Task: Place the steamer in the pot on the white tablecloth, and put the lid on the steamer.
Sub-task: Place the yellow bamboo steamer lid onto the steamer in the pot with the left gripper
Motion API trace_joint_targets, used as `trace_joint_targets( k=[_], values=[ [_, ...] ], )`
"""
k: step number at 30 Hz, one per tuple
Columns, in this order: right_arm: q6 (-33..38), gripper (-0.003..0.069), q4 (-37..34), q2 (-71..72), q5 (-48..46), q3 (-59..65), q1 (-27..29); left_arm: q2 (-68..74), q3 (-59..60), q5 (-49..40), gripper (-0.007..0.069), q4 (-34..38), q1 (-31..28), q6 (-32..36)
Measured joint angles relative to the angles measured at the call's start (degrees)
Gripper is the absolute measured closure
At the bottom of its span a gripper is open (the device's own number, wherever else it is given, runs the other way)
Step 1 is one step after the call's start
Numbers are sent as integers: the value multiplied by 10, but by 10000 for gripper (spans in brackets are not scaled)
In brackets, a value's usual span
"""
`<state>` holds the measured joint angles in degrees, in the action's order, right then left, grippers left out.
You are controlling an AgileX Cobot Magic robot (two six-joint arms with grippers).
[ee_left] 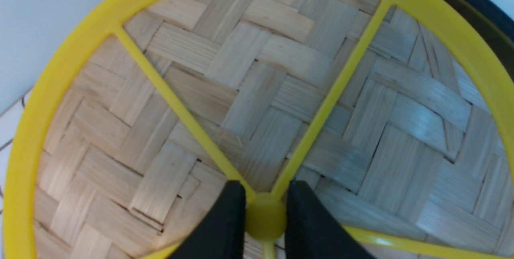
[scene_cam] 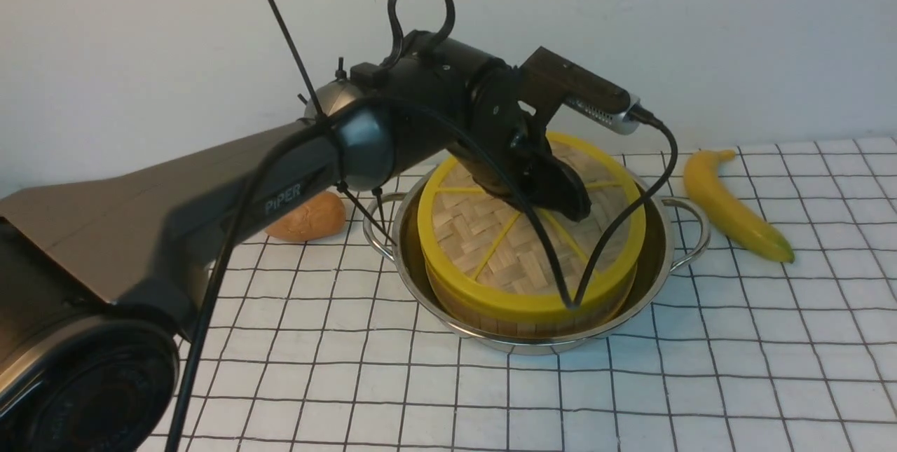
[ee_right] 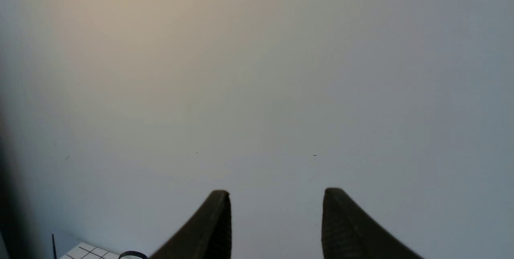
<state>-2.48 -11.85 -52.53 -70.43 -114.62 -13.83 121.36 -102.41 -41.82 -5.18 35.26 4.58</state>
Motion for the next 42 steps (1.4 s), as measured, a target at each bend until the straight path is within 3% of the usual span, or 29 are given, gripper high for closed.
trace_joint_targets(
  k=[24, 28, 36, 42],
  values=[
    [-1, 333, 0, 0, 0, 0, 0, 4, -1, 1, 499, -17, 0, -1],
    [-1, 333, 0, 0, 0, 0, 0, 4, -1, 2, 420, -24, 0, -1],
    [-1, 333, 0, 0, 0, 0, 0, -10, -6, 9, 134, -44, 0, -1],
    [-1, 333, 0, 0, 0, 0, 0, -63, -14, 2, 77, -48, 0, -1]
  ],
)
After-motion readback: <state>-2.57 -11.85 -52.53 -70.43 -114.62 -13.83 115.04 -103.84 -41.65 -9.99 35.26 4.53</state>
